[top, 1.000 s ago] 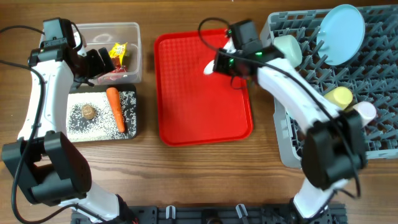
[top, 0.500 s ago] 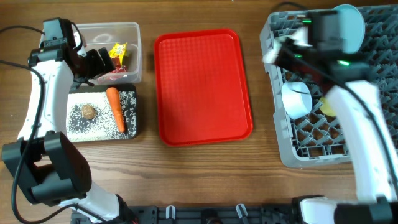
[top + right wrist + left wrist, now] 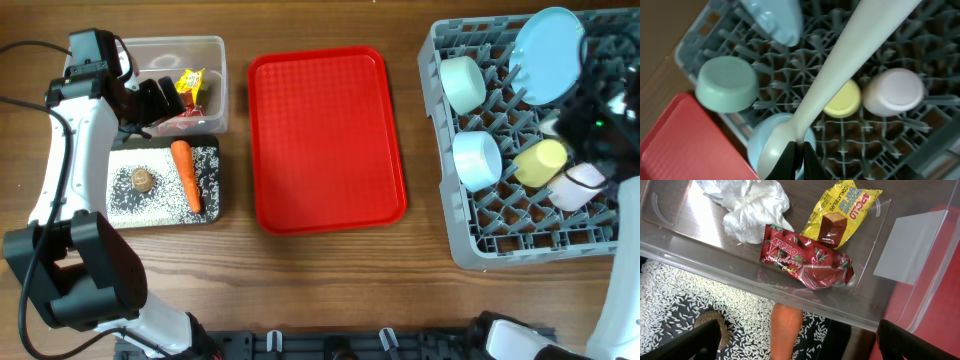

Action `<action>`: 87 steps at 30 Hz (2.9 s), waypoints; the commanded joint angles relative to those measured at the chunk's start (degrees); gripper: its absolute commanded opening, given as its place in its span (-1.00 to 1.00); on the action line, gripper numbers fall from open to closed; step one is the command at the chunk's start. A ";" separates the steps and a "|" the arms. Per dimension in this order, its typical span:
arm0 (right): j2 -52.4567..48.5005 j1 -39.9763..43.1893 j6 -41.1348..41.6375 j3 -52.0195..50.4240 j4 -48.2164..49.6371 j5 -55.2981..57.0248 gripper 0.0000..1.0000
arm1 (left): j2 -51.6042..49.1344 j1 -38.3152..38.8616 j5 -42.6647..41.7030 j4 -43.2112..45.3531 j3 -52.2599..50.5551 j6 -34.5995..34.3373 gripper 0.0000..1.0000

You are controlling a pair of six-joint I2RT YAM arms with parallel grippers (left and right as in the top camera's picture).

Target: Sort waste into correct bins and load items into the dishwasher rack

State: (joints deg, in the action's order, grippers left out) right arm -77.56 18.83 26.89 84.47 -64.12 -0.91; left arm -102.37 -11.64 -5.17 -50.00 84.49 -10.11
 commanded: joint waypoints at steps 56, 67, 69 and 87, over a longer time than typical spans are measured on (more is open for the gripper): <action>14.69 7.78 -27.06 -8.00 -6.62 -30.42 0.39 | 0.59 -0.15 0.55 0.00 0.00 0.50 1.00; 35.01 -3.23 5.77 -3.89 -9.99 -27.06 0.99 | 0.59 -0.15 0.55 0.00 0.00 0.48 1.00; 36.41 -3.23 3.63 -3.89 -10.82 -22.62 1.00 | 0.59 -0.15 0.55 0.00 0.00 0.50 1.00; 57.46 -14.21 -24.55 -36.41 21.64 -13.64 1.00 | 0.59 -0.15 0.55 0.00 0.00 0.50 1.00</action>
State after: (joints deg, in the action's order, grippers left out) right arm -27.46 6.87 3.95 58.24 -49.34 -17.58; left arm -102.37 -11.64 -5.15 -50.00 84.49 -10.11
